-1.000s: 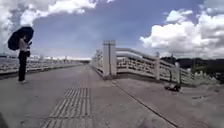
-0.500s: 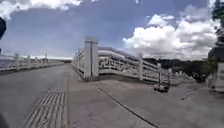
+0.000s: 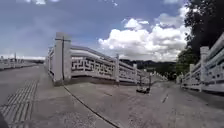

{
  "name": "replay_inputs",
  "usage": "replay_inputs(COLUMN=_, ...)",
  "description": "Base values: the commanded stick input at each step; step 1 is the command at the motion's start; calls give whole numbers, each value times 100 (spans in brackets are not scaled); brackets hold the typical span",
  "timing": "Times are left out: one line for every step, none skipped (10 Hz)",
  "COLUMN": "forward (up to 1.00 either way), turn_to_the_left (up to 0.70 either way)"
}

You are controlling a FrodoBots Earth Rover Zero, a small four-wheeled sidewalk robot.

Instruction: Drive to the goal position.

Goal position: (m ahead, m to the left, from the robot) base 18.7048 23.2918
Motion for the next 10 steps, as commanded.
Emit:
replay_inputs(forward=45, turn_to_the_left=0)
replay_inputs(forward=45, turn_to_the_left=0)
replay_inputs(forward=45, turn_to_the_left=0)
replay_inputs(forward=45, turn_to_the_left=0)
replay_inputs(forward=45, turn_to_the_left=0)
replay_inputs(forward=45, turn_to_the_left=0)
replay_inputs(forward=45, turn_to_the_left=0)
replay_inputs(forward=45, turn_to_the_left=0)
replay_inputs(forward=45, turn_to_the_left=0)
replay_inputs(forward=45, turn_to_the_left=0)
